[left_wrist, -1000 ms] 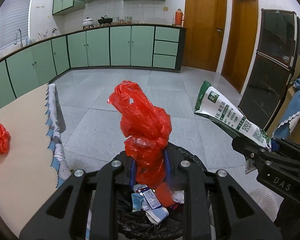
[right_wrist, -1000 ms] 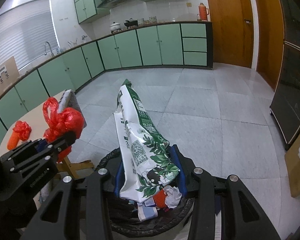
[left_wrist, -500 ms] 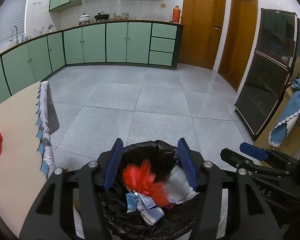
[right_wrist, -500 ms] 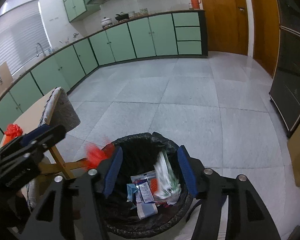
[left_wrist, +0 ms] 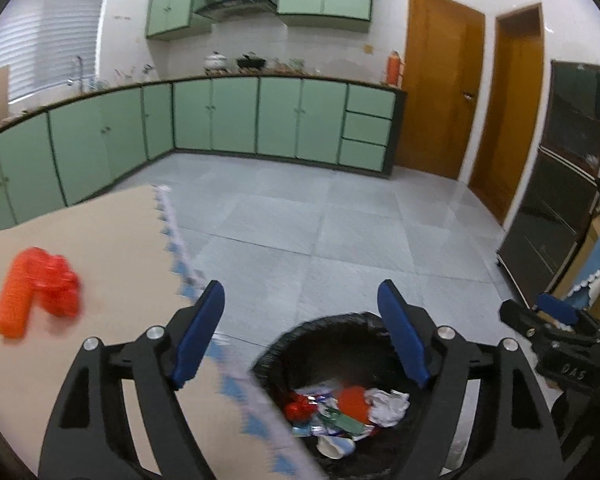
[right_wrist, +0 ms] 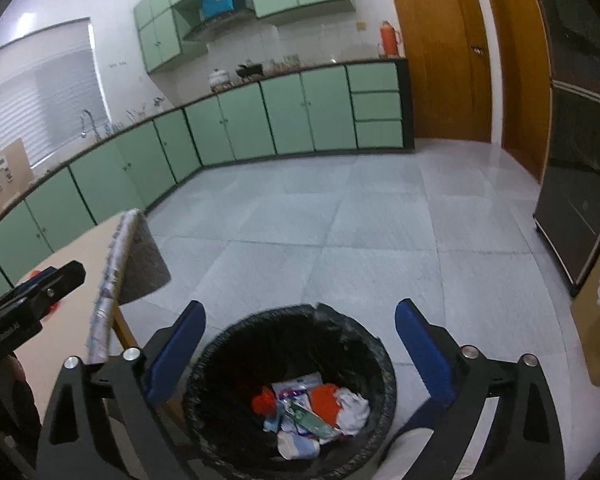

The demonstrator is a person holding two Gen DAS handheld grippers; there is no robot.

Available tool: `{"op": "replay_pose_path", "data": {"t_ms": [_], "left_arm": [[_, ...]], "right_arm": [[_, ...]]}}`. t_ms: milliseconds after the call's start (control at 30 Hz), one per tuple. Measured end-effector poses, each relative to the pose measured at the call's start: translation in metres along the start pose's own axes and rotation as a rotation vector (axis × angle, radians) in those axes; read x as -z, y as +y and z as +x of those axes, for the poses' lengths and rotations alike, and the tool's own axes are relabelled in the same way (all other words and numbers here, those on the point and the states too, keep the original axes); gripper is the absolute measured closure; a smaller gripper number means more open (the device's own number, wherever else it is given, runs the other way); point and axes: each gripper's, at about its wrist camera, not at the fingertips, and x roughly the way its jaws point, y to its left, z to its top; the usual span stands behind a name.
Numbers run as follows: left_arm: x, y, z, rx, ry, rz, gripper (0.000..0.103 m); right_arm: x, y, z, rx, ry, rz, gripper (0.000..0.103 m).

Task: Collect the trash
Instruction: 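Move both open tools back over the table toward the remaining items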

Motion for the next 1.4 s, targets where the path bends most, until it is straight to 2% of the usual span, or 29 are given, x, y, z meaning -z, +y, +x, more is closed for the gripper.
{"op": "replay_pose_path", "data": {"t_ms": [200, 400, 700, 1000, 1200, 1400], "left_arm": [[-0.001, 0.054, -0.033, -0.1, -0.03, -0.036, 0.024], [0.005, 0.122, -0.058, -0.249, -0.037, -0.1, 0.024], [0.013, 0.207, -0.079, -0.439, -0.041, -0.161, 0.024], [0.022, 0.254, -0.081, -0.513, -0.02, -0.211, 0.024], [0.027, 0.266, -0.082, -0.522, -0.012, -0.229, 0.024], [0.032, 0.274, -0.079, -0.521, 0.001, -0.242, 0.024]], "right_arm": [[-0.008, 0.043, -0.009, -0.069, -0.032, -0.082, 0.006], [-0.007, 0.09, 0.003, -0.144, -0.016, -0.141, 0.006], [0.002, 0.201, 0.024, -0.319, -0.013, -0.301, 0.006], [0.006, 0.291, 0.044, -0.429, -0.022, -0.413, 0.006], [0.011, 0.32, 0.054, -0.466, -0.013, -0.469, 0.006], [0.012, 0.342, 0.083, -0.484, 0.062, -0.468, 0.007]]}}
